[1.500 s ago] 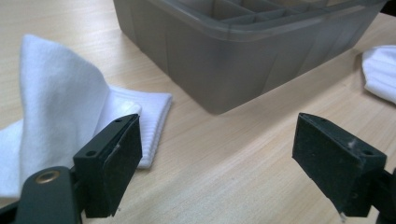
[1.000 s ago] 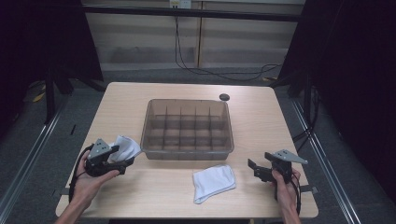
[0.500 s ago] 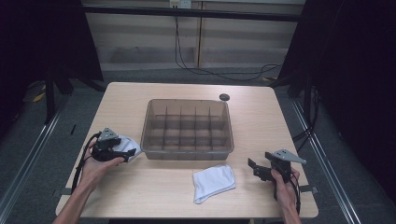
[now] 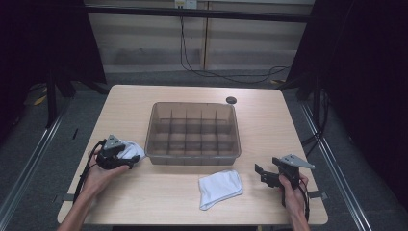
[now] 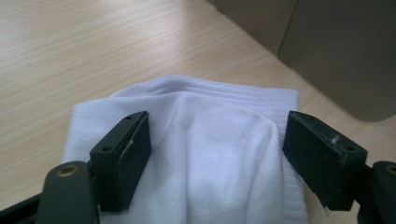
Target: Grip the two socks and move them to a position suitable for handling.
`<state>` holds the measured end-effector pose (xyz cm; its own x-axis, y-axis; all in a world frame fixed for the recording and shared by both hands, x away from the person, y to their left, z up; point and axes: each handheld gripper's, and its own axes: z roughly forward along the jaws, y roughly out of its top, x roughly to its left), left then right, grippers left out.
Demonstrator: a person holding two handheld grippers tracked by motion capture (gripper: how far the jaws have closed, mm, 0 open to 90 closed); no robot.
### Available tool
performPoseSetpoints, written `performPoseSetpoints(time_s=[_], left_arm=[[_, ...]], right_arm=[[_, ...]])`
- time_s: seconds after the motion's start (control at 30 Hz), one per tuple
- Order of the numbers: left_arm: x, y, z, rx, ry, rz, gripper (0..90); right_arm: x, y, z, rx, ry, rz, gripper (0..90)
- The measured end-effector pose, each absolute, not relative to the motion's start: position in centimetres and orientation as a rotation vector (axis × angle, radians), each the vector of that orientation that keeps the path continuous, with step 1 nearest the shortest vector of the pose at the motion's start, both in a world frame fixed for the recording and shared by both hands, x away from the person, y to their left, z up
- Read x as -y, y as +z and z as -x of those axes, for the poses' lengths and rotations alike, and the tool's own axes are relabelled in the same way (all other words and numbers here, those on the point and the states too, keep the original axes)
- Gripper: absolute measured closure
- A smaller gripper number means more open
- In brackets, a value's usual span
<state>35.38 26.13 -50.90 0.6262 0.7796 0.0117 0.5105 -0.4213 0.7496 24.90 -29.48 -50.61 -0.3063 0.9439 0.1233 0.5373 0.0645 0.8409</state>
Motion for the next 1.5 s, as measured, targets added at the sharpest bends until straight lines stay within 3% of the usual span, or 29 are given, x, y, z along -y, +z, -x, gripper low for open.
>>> performPoseSetpoints(time_s=[0.13, 0.27, 0.37, 0.67, 1.0, 1.5], left_arm=[[-26.1, -50.9, -35.3, -1.023, 0.459, -2.098, 23.7], [-26.5, -50.9, -35.2, -1.008, 0.440, -2.101, 31.0], [-27.2, -50.8, -35.3, -1.021, 0.425, -2.082, 46.8], [-27.0, -50.0, -35.5, -1.089, 0.396, -2.120, 72.0], [-27.0, -49.5, -35.7, -1.120, 0.340, -2.127, 76.7], [-28.7, -46.8, -34.7, -1.105, 0.273, -1.954, 77.4]], right_arm=[[29.5, -50.6, -24.9, -1.883, 1.149, -1.477, 16.8], [29.5, -50.6, -24.9, -1.888, 1.144, -1.473, 16.8], [29.4, -50.6, -24.8, -1.908, 1.150, -1.467, 16.8], [29.5, -50.7, -24.9, -1.906, 1.152, -1.485, 16.8], [29.6, -50.6, -25.0, -1.894, 1.157, -1.488, 17.1], [29.5, -50.6, -25.0, -1.886, 1.149, -1.469, 17.0]])
